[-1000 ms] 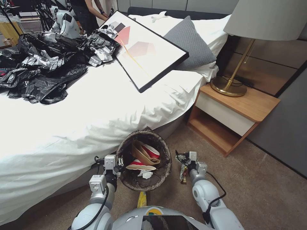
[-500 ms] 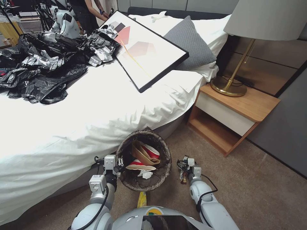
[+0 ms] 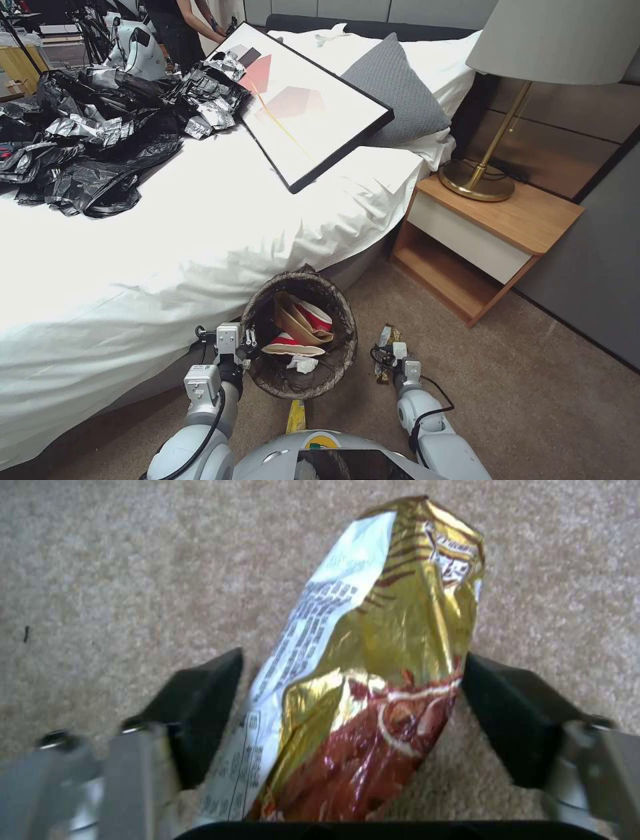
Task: Pick up the trash bin, then pick up the garbage from the floor and place it into the trash bin.
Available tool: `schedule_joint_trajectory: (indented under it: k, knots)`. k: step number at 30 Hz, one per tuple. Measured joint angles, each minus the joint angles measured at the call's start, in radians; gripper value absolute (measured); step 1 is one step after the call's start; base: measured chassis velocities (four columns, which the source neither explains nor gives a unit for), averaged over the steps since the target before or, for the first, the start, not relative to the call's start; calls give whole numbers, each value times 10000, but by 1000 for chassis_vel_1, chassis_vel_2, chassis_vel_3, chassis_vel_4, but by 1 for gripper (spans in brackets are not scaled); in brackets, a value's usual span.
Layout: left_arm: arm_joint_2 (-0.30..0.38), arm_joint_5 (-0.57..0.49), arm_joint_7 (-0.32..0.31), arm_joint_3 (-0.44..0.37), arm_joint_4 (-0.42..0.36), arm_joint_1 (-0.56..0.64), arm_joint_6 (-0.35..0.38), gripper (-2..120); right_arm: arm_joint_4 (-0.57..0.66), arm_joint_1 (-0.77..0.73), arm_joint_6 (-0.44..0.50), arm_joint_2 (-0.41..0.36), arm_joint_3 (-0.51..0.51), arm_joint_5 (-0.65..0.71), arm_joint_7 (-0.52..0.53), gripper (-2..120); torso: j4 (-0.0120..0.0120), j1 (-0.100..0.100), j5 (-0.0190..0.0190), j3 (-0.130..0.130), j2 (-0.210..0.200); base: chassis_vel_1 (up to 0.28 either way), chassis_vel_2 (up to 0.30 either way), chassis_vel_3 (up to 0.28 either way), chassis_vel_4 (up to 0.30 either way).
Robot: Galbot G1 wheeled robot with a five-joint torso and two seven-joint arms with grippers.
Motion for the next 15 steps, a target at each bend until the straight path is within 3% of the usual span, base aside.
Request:
schedule_joint_trajectory:
  k: [7,15]
  knots:
    - [2,-4,-3,-3,-6,13,-6,0,-23,-22,76,10,20,-52,-42,52,1,0,-1,0,0,0,0,0,0]
    - [-6,-2,-4,-5,-7,-13,-6,0,-115,-6,249,-35,70,-105,-180,17,1,0,0,0,1,0,0,0,0]
